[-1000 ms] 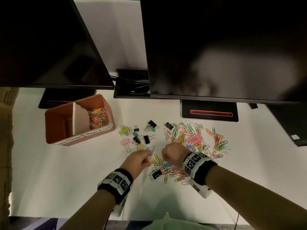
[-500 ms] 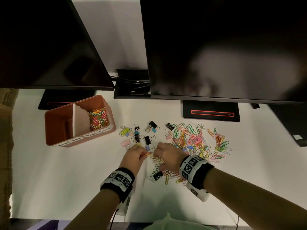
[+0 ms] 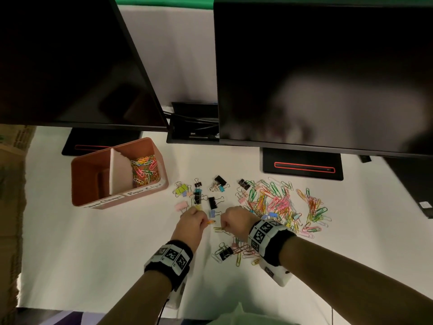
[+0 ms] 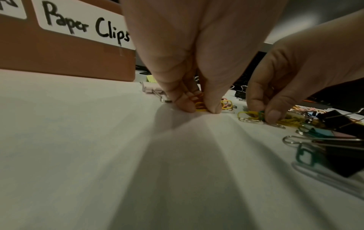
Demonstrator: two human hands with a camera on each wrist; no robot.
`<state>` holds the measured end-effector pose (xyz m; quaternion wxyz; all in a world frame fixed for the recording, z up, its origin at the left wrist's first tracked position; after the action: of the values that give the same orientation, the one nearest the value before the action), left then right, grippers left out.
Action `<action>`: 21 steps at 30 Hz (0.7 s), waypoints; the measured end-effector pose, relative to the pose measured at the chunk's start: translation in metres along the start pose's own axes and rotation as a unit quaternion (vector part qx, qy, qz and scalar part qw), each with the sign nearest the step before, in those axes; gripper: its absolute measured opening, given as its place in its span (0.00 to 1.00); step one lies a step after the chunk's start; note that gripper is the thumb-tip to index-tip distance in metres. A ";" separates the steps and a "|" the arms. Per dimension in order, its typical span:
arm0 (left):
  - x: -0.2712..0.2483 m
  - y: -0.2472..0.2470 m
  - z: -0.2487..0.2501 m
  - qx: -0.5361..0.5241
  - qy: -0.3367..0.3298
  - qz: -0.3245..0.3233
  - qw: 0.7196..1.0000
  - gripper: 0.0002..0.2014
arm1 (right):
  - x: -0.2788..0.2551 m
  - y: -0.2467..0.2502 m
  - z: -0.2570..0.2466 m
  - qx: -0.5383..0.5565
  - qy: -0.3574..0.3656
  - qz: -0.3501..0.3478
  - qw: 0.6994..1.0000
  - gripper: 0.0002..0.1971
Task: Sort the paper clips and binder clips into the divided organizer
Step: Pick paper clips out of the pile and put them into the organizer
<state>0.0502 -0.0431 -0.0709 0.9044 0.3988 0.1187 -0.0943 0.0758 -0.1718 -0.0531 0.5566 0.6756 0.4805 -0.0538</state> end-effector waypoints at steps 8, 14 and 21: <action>0.001 -0.003 -0.003 0.021 0.021 -0.021 0.999 0.04 | -0.007 0.013 0.010 0.040 0.004 0.062 0.997 0.10; -0.001 -0.002 -0.003 0.027 0.022 -0.017 0.999 0.06 | -0.021 0.013 0.020 0.033 -0.007 0.083 0.996 0.08; -0.002 -0.001 -0.003 0.021 0.021 -0.014 0.999 0.06 | -0.020 -0.007 0.007 -0.022 -0.044 0.068 0.996 0.09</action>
<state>0.0478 -0.0411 -0.0729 0.8916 0.4183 0.1412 -0.1012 0.0633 -0.1896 -0.0488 0.5943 0.6914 0.4094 -0.0347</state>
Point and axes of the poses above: each hand's wrist, its own x-axis towards the middle knuckle, its own y-axis out of the back of the hand, z = x × y, the point moved 6 cm from there along x, towards the middle knuckle, and after that the axes turned 7 degrees about -x, right-handed, at the moved point
